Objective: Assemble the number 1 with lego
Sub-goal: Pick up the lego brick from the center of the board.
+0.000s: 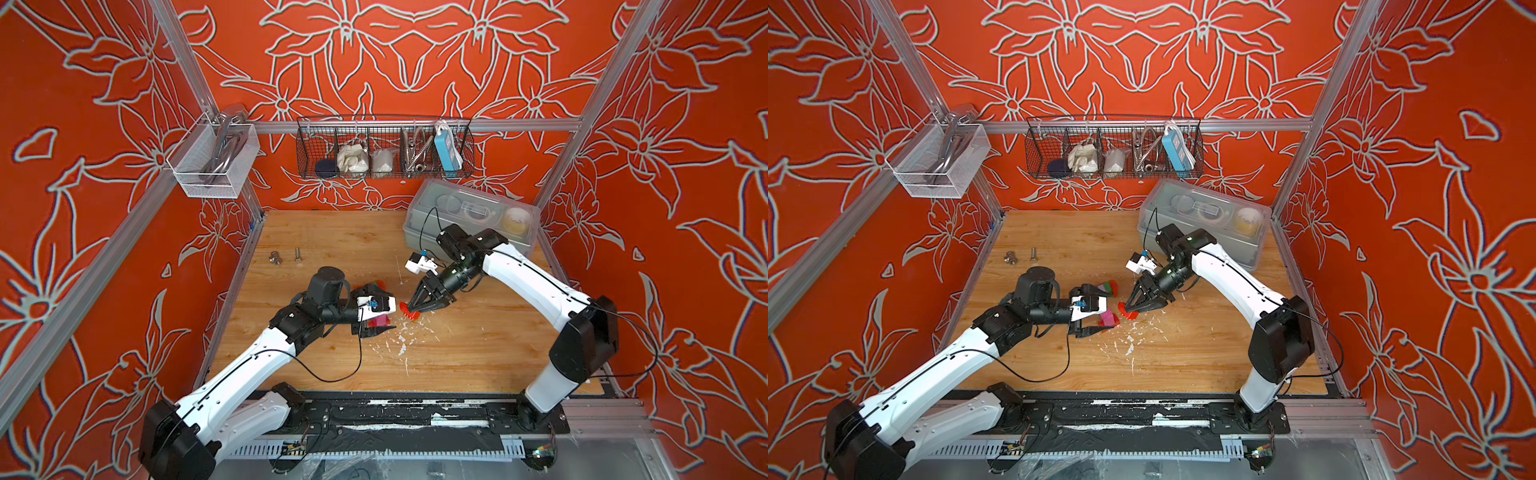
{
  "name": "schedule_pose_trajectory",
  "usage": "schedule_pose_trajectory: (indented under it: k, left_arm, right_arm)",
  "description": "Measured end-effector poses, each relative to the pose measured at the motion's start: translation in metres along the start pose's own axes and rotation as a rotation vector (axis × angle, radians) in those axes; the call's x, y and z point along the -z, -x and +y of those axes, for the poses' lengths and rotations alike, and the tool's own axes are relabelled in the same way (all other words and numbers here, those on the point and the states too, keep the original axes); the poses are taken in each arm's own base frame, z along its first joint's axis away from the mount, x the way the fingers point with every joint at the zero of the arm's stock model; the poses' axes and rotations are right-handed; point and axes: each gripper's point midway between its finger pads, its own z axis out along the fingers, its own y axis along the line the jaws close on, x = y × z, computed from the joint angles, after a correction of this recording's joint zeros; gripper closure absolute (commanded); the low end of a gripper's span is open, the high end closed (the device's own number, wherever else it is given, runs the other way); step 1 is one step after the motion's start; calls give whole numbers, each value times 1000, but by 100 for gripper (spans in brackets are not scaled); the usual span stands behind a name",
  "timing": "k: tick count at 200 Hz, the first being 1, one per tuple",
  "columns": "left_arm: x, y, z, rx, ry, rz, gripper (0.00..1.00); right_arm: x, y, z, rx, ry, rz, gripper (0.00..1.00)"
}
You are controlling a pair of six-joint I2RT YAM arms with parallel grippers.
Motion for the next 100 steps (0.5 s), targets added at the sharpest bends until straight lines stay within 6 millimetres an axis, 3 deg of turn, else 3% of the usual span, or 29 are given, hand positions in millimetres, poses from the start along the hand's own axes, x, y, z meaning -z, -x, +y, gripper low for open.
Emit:
schedule_pose_trajectory:
  k: [100]
  left_arm:
    - [-7,16,6,-63,-41,-55,35]
  right_arm:
    - [-6,5,-4,-34,11,0,81]
